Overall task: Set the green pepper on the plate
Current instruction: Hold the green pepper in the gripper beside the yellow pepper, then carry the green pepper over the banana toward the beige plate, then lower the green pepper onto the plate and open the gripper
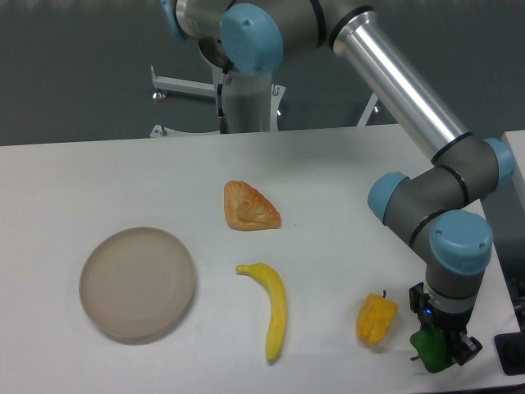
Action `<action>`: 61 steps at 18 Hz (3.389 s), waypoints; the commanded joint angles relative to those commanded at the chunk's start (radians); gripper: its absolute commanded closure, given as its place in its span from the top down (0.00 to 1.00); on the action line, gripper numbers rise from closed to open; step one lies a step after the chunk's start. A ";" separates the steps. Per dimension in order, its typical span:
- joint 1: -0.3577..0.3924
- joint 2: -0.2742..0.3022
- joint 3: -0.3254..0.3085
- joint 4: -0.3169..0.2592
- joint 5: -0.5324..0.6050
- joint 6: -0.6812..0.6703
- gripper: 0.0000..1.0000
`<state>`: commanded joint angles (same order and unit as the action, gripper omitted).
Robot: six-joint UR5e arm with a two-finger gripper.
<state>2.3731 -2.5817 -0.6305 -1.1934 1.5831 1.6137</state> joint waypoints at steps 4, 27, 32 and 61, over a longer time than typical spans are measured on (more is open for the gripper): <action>0.000 0.003 0.000 0.000 0.000 -0.002 0.39; -0.170 0.369 -0.405 -0.092 -0.071 -0.395 0.37; -0.299 0.443 -0.506 -0.089 -0.061 -0.602 0.37; -0.555 0.429 -0.755 0.198 -0.185 -1.097 0.37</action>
<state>1.8178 -2.1522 -1.3851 -0.9957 1.3976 0.5169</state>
